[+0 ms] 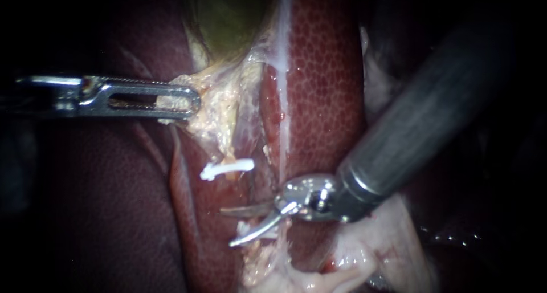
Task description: Go back from the cut left tube
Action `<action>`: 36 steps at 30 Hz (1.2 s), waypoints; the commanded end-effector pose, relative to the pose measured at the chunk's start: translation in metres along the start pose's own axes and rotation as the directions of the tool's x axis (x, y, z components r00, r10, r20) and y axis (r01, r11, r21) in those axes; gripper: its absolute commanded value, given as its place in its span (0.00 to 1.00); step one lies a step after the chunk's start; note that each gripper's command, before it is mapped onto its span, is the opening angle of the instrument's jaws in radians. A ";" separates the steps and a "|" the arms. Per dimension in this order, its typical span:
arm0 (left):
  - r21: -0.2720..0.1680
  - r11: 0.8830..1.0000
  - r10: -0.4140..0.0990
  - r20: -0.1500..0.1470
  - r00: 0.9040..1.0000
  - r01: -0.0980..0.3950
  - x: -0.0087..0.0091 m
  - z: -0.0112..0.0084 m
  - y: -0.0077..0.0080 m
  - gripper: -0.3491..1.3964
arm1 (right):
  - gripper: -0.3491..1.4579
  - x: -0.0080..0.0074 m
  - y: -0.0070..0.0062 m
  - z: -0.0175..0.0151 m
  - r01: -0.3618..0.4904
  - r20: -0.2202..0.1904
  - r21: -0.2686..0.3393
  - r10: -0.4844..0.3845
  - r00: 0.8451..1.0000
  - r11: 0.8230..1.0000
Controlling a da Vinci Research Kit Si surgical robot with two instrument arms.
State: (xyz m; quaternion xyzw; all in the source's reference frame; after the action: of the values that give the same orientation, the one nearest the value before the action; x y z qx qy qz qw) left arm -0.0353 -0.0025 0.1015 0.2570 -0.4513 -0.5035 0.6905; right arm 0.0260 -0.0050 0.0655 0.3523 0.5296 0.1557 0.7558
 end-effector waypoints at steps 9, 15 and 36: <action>0.001 1.000 0.000 0.000 1.000 0.000 0.0000 0.0000 0.0000 0.10 | 0.98 0.0031 0.0001 -0.0094 0.066 -0.007 -0.104 -0.067 0.998 0.992; 0.001 1.000 0.000 0.000 1.000 0.000 0.0000 0.0000 0.0001 0.10 | 0.98 0.0053 -0.0007 -0.0137 0.100 0.003 -0.191 -0.101 0.995 0.976; 0.003 1.000 0.021 -0.017 1.000 -0.021 0.0032 0.0057 0.0011 0.11 | 0.98 0.0069 -0.0018 -0.0160 0.118 0.005 -0.247 -0.120 0.993 0.962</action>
State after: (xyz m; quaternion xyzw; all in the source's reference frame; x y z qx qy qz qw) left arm -0.0398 -0.0045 0.1064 0.2581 -0.4497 -0.4923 0.6991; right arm 0.0138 0.0039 0.0564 0.2220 0.5301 0.1765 0.7991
